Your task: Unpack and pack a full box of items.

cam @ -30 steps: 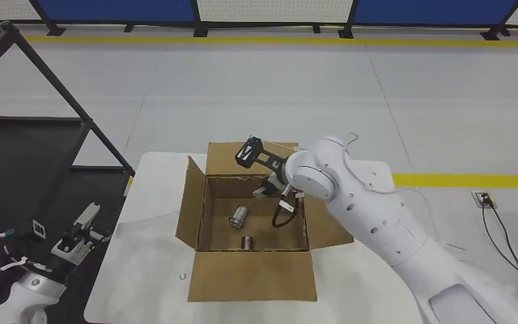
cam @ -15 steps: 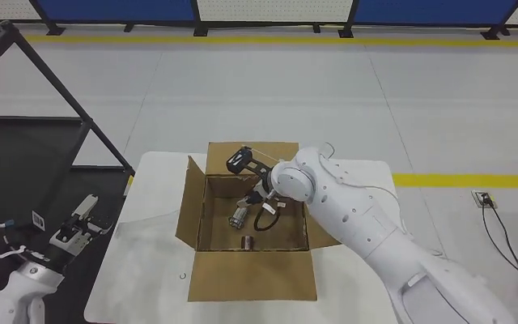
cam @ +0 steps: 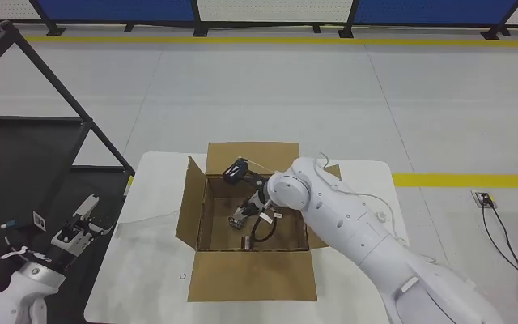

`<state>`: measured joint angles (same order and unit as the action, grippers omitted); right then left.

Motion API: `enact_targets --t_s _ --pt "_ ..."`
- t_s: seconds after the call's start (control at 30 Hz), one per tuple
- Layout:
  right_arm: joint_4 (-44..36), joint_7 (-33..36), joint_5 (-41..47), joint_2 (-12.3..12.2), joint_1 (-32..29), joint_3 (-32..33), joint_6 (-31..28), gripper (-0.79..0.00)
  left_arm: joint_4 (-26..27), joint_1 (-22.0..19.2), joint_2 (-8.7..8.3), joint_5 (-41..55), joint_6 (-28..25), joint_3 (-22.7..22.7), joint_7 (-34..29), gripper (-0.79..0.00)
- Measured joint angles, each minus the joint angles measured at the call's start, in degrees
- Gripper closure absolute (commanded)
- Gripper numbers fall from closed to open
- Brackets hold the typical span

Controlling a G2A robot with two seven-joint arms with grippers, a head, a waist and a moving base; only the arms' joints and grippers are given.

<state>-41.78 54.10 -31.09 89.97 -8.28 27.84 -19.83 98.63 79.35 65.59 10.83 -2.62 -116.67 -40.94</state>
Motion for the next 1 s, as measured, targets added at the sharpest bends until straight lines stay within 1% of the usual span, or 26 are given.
enact_targets --t_s 0.13,0.23,0.3,0.43,0.5,0.87,0.93,1.0 --pt "5.75 -0.38 3.04 3.20 -0.77 -2.01 -0.37 -0.785 0.42 0.22 -0.17 0.38 0.07 0.41 0.46 -0.785" --pt "10.43 -1.73 4.91 6.03 -1.34 -3.16 3.40 -0.785 0.74 0.32 -0.32 0.73 -0.08 0.58 0.51 -0.785" --pt "13.33 -2.06 5.28 8.03 -1.58 -3.98 7.34 -0.785 0.86 0.40 -0.43 0.93 -0.20 0.60 0.56 -0.785" --pt "18.02 -1.96 7.85 10.95 -0.93 -3.96 9.66 -0.785 0.68 0.63 -0.61 1.42 -0.35 0.41 1.03 -0.785" --pt "19.28 -2.12 8.43 11.41 -0.33 -3.72 9.90 -0.785 0.34 0.77 -0.71 1.67 -0.39 0.31 1.22 -0.785" --pt "19.15 -2.12 8.35 11.36 -0.37 -3.73 9.86 -0.785 0.36 1.34 -1.28 2.41 -1.23 -0.35 1.61 -0.785" --pt "18.66 -2.18 7.54 11.39 -0.78 -4.05 10.56 -0.785 0.34 1.52 -1.38 2.55 -1.36 -0.51 1.80 -0.785" --pt "17.65 -0.24 6.67 11.49 -1.28 -4.28 12.01 -0.785 0.31 1.71 -1.47 2.62 -1.51 -0.59 1.90 -0.785"
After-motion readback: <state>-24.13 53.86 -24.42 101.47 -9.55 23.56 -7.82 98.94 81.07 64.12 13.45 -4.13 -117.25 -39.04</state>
